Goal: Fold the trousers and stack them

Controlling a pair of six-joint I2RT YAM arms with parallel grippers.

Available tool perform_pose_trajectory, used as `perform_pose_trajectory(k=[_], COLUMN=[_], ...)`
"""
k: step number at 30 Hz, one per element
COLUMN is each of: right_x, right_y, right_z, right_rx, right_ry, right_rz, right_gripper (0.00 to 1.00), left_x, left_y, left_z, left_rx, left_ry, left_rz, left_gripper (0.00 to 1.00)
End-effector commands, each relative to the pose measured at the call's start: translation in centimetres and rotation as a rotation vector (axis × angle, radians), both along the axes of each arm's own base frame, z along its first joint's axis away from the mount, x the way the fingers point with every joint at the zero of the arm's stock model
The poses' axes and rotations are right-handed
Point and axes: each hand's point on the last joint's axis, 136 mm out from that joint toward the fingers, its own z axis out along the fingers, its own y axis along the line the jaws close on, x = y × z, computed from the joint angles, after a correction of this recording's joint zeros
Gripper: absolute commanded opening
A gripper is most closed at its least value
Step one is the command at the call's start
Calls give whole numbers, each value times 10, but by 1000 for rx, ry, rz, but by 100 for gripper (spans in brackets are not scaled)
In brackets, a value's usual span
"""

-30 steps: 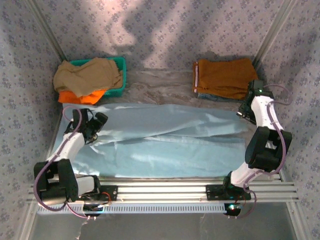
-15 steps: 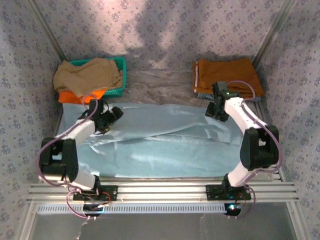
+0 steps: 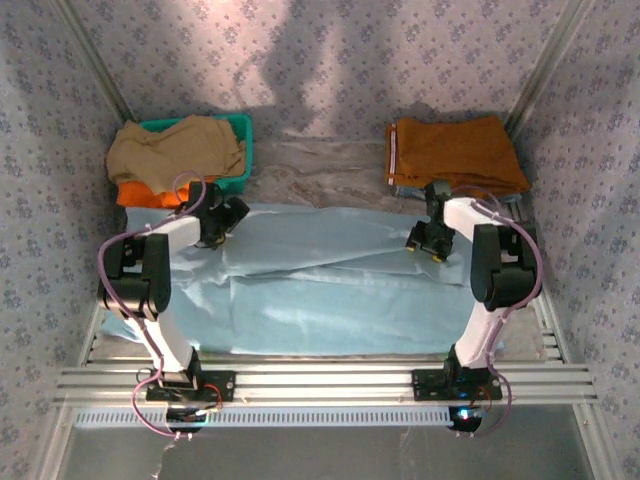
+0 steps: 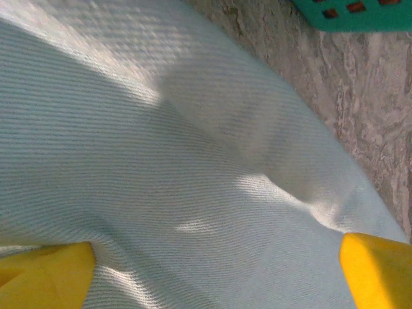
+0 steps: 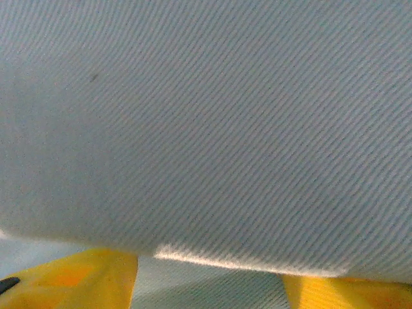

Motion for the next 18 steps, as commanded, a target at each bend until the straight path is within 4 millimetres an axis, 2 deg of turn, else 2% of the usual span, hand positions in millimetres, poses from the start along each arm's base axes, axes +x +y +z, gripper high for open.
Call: perform_pose_trajectory(k=[1, 7, 11, 14, 17, 18], right_x=[21, 52, 50, 38, 22, 16], right_y=[-22, -26, -19, -2, 28, 45], right_z=[-5, -1, 16, 42, 64, 67], right_rx=[-46, -80, -78, -100, -92, -57], right_ry=[-2, -11, -30, -84, -137, -155], right_rz=[-18, 30, 41, 89, 146, 169], right_gripper=[64, 67, 66, 67, 67, 67], left_x=[2, 0, -4, -12, -28, -36], left_y=[33, 59, 63, 55, 40, 32], left_z=[-11, -10, 6, 29, 56, 61], left_rx=[35, 38, 55, 65, 103, 122], left_ry=[3, -16, -42, -59, -86, -84], left_rz=[69, 78, 65, 35, -2, -16], left_gripper=[99, 98, 99, 99, 100, 100])
